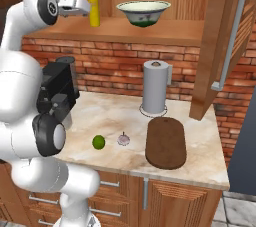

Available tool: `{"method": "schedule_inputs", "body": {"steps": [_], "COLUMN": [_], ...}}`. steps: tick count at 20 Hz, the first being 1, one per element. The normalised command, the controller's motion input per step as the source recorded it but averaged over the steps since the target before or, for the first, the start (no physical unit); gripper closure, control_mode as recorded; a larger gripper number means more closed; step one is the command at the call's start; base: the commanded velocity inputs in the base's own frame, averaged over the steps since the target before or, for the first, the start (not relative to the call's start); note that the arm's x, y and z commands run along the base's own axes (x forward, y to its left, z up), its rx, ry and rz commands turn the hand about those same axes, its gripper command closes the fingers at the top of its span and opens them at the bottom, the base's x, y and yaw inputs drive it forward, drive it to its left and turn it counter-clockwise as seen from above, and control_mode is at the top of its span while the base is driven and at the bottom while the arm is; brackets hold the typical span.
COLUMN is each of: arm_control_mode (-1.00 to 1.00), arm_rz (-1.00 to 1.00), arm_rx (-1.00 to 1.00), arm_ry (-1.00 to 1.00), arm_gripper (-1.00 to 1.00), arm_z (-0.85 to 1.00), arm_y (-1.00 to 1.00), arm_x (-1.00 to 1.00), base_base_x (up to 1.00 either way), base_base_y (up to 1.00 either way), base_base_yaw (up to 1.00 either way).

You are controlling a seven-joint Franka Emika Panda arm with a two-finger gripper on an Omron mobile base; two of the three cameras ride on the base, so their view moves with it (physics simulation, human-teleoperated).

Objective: Open the cabinet. Place the bowl and condiment on the counter. Then place the lime and garlic on the cutting board.

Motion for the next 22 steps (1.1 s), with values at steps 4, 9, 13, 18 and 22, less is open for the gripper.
{"method": "schedule_inputs", "body": {"steps": [4,9,13,18,22], "arm_control_mode": [-1.00,-1.00,-1.00,-1.00,-1.00], "arm_rz": [0.00,0.00,0.00,0.00,0.00], "arm_rx": [0.04,0.04,0.01,0.00,0.00], "arm_ry": [-0.04,0.00,0.00,0.00,0.00], "arm_gripper": [-1.00,-1.00,-1.00,-1.00,-1.00], "arm_z": [0.00,0.00,0.00,0.00,0.00], "arm_y": [-0.13,-0.05,0.00,0.00,0.00], "arm_x": [0.10,0.40,0.35,0.30,0.38], "base_base_x": [0.00,0.00,0.00,0.00,0.00], "base_base_y": [0.00,0.00,0.00,0.00,0.00], "base_base_yaw": [0.00,0.00,0.00,0.00,0.00]}}
